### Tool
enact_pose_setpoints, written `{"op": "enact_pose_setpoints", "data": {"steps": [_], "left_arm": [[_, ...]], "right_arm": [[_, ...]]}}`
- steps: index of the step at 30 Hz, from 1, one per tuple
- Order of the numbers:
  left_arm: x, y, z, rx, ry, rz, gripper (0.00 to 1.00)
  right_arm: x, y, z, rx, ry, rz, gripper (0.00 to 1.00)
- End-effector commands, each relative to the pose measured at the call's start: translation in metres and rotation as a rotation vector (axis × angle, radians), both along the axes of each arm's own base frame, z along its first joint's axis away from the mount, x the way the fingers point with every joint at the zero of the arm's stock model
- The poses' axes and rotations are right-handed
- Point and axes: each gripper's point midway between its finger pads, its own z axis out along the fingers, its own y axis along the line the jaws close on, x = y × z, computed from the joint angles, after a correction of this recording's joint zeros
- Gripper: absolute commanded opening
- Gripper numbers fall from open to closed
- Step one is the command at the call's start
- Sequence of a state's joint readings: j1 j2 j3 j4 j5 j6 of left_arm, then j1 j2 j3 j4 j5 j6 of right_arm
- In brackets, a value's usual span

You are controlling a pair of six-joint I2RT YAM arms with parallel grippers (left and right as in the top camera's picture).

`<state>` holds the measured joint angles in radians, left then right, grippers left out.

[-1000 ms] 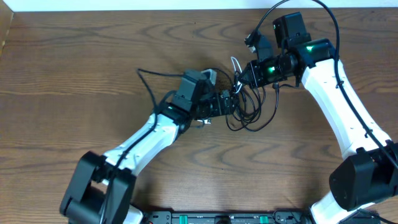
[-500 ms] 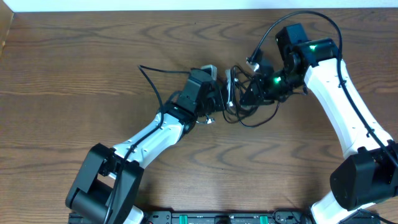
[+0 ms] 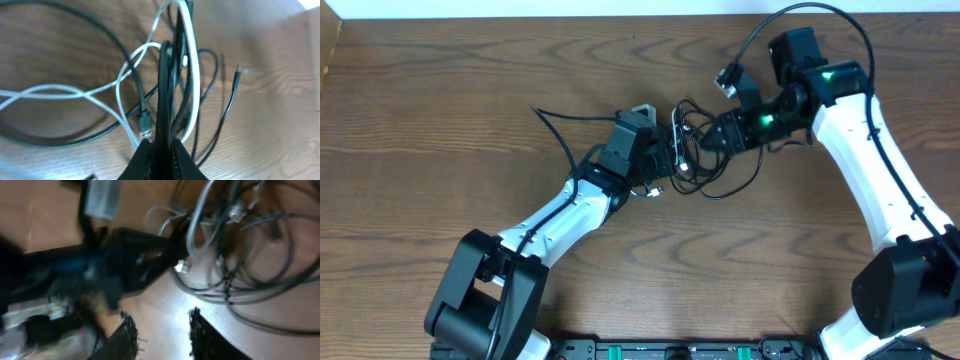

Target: Untangle cables

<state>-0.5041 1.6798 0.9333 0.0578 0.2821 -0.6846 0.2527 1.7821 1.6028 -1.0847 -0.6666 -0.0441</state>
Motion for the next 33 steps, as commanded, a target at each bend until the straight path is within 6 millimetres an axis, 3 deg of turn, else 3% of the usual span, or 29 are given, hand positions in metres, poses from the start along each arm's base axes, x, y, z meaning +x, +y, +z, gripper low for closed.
{"op": "enact_pose_setpoints", "data": {"steps": [1,4,7,16,22,33], "left_arm": [[0.006,0.000,0.006,-0.001,-0.015,0.006,0.07],[0.005,0.000,0.005,0.006,-0.013,0.002,0.08],[0.001,0.002,0.001,0.050,-0.025,-0.042,0.08],[-0.004,0.008,-0.007,0.084,0.005,-0.041,0.07],[-0.004,0.008,-0.007,0.083,0.005,-0.041,0.08],[-0.005,0.007,-0.007,0.082,0.006,-0.043,0.08]], "right_arm": [[0.002,-0.001,-0.035,-0.082,0.101,-0.140,0.33],[0.005,0.004,-0.052,-0.042,0.159,-0.223,0.30],[0.006,0.026,-0.049,0.112,0.162,-0.182,0.33],[0.033,0.033,-0.054,0.193,0.196,-0.350,0.27],[0.045,0.043,-0.065,0.241,0.217,-0.355,0.28],[0.040,0.073,-0.087,0.232,0.222,-0.297,0.29]]}}
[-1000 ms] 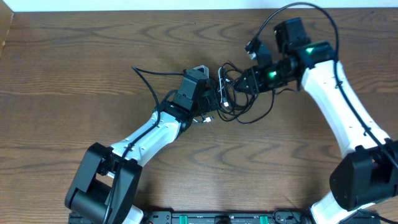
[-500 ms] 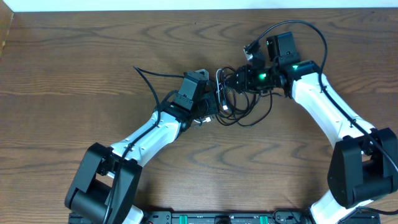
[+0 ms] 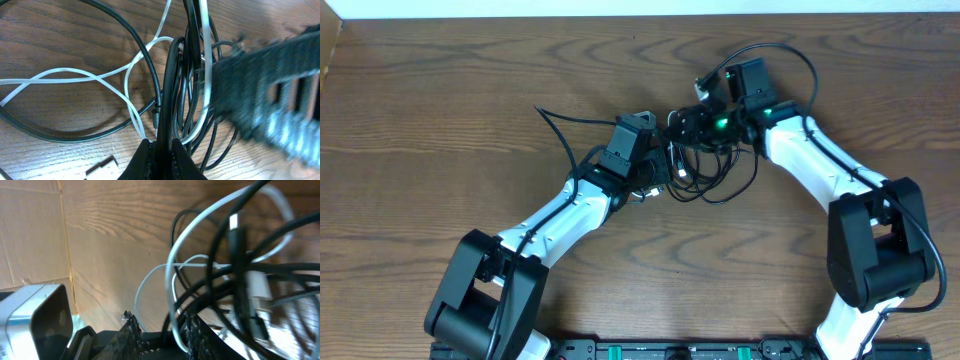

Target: Untangle cables

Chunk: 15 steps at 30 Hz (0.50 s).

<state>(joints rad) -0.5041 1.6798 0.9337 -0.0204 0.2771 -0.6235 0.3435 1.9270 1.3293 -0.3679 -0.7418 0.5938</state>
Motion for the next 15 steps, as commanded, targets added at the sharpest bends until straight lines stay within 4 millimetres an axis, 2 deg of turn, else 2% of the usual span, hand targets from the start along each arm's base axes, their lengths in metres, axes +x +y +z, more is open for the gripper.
{"op": "enact_pose_setpoints", "data": {"steps": [1,3,5,7,8,12,15], "left_arm": [[0.006,-0.001,0.006,0.007,-0.027,-0.008,0.08],[0.005,-0.002,0.006,0.003,-0.025,-0.012,0.07],[0.005,-0.001,0.006,0.003,-0.025,-0.012,0.08],[0.005,-0.001,0.006,0.003,-0.025,-0.012,0.08],[0.006,-0.001,0.006,0.003,-0.025,-0.012,0.07],[0.009,0.005,0.005,0.031,-0.035,0.016,0.08],[0.015,0.012,0.004,0.067,-0.056,0.053,0.07]], "right_arm": [[-0.005,0.008,-0.011,0.000,0.026,0.013,0.29],[-0.004,0.007,-0.020,-0.017,0.041,0.005,0.33],[-0.005,0.010,-0.031,-0.006,0.071,0.013,0.21],[-0.008,0.016,-0.029,0.038,0.079,0.043,0.09],[-0.009,0.018,-0.026,0.057,0.076,0.056,0.02],[-0.016,0.021,0.002,0.162,0.039,0.137,0.01],[-0.021,0.014,0.027,0.229,0.017,0.174,0.01]]}}
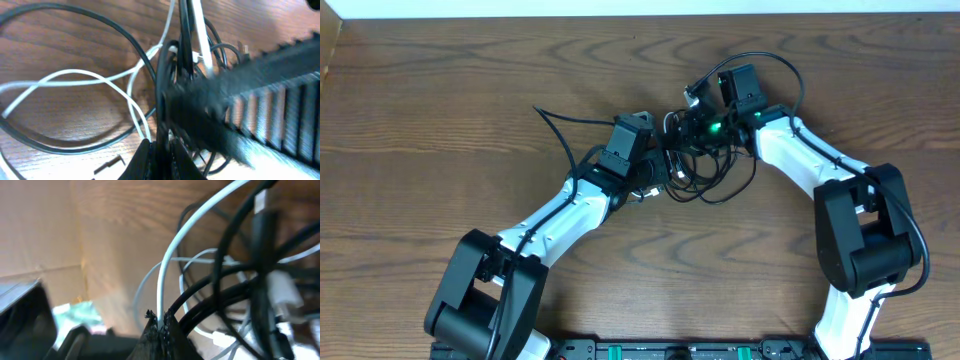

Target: Untangle cables

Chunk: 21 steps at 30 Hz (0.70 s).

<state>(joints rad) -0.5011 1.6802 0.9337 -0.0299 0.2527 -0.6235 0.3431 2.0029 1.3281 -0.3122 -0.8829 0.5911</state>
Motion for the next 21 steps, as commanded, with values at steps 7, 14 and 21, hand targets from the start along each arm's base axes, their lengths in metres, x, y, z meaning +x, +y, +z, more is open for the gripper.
{"op": "enact_pose_setpoints", "data": {"steps": [7,14,21], "left_arm": [[0.029,0.023,0.010,0.045,-0.073,0.211,0.08],[0.048,-0.014,0.054,-0.188,-0.186,0.151,0.07],[0.037,-0.058,0.101,-0.343,-0.348,-0.159,0.08]], "right_arm": [[-0.031,-0.033,0.098,0.189,-0.109,0.112,0.01],[-0.079,-0.045,0.170,0.267,-0.224,0.187,0.01],[-0.072,-0.072,0.128,-0.112,-0.240,0.050,0.01]]}}
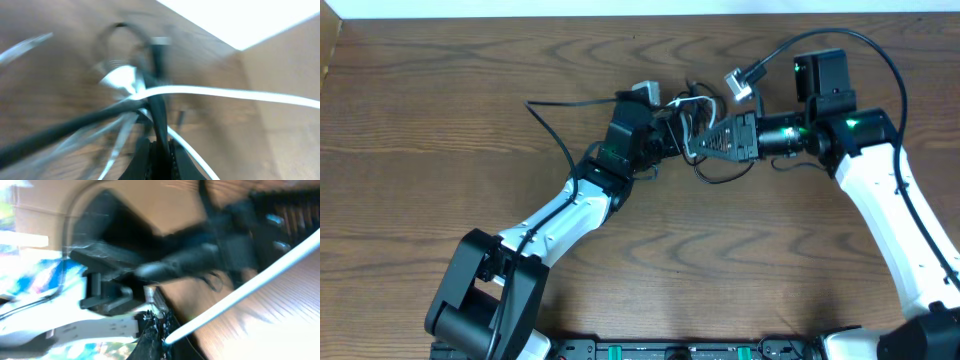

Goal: Untangle cables
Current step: 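Carry the white cable off to the right with the right gripper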

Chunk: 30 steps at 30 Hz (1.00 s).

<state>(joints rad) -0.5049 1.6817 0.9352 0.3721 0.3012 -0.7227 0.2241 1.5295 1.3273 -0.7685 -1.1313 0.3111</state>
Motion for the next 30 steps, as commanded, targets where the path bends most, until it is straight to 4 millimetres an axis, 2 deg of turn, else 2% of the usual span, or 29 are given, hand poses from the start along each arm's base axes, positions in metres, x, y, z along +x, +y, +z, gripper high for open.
{"op": "enact_pose_setpoints", "data": {"steps": [1,2,3,6,8,12,14,15,16,18,19,22,25,29,30], "left_arm": [[-0.009,-0.021,0.026,-0.045,-0.101,-0.174,0.07],[-0.007,-0.019,0.025,-0.041,-0.102,-0.164,0.07],[0.000,-0.006,0.015,0.001,-0.078,-0.103,0.07],[0.008,0.025,-0.016,0.140,-0.001,0.045,0.07],[0.004,0.041,-0.035,0.247,0.038,0.079,0.07],[-0.016,0.048,-0.059,0.354,0.109,0.005,0.07],[-0.025,0.047,-0.066,0.376,0.135,-0.044,0.08],[-0.029,0.048,-0.069,0.385,0.152,-0.050,0.07],[-0.032,0.050,-0.073,0.395,0.170,-0.053,0.08],[-0.034,0.051,-0.075,0.405,0.182,-0.057,0.08],[-0.035,0.052,-0.076,0.406,0.186,-0.057,0.08],[-0.036,0.052,-0.077,0.409,0.191,-0.058,0.08],[-0.036,0.052,-0.077,0.410,0.192,-0.057,0.08],[-0.036,0.053,-0.077,0.411,0.192,-0.056,0.09],[-0.036,0.053,-0.077,0.410,0.192,-0.057,0.09]], "right_arm": [[0.019,-0.032,-0.059,-0.390,-0.036,-0.176,0.01],[0.019,-0.039,-0.066,-0.442,-0.026,-0.195,0.01],[0.012,-0.041,-0.063,-0.446,-0.044,-0.164,0.01],[0.007,-0.047,-0.042,-0.417,-0.110,-0.158,0.01],[0.010,-0.059,-0.020,-0.401,-0.173,-0.206,0.01],[0.021,-0.094,0.033,-0.365,-0.335,-0.354,0.01],[0.030,-0.116,0.052,-0.376,-0.407,-0.443,0.01],[0.036,-0.137,0.061,-0.410,-0.449,-0.523,0.01],[0.044,-0.168,0.070,-0.479,-0.477,-0.651,0.01],[0.051,-0.214,0.074,-0.591,-0.481,-0.834,0.01],[0.052,-0.243,0.076,-0.661,-0.470,-0.947,0.01],[0.045,-0.308,0.077,-0.796,-0.413,-1.191,0.01],[0.033,-0.357,0.078,-0.880,-0.372,-1.338,0.01],[0.023,-0.399,0.081,-0.907,-0.348,-1.455,0.01],[0.020,-0.419,0.085,-0.916,-0.355,-1.514,0.01]]}}
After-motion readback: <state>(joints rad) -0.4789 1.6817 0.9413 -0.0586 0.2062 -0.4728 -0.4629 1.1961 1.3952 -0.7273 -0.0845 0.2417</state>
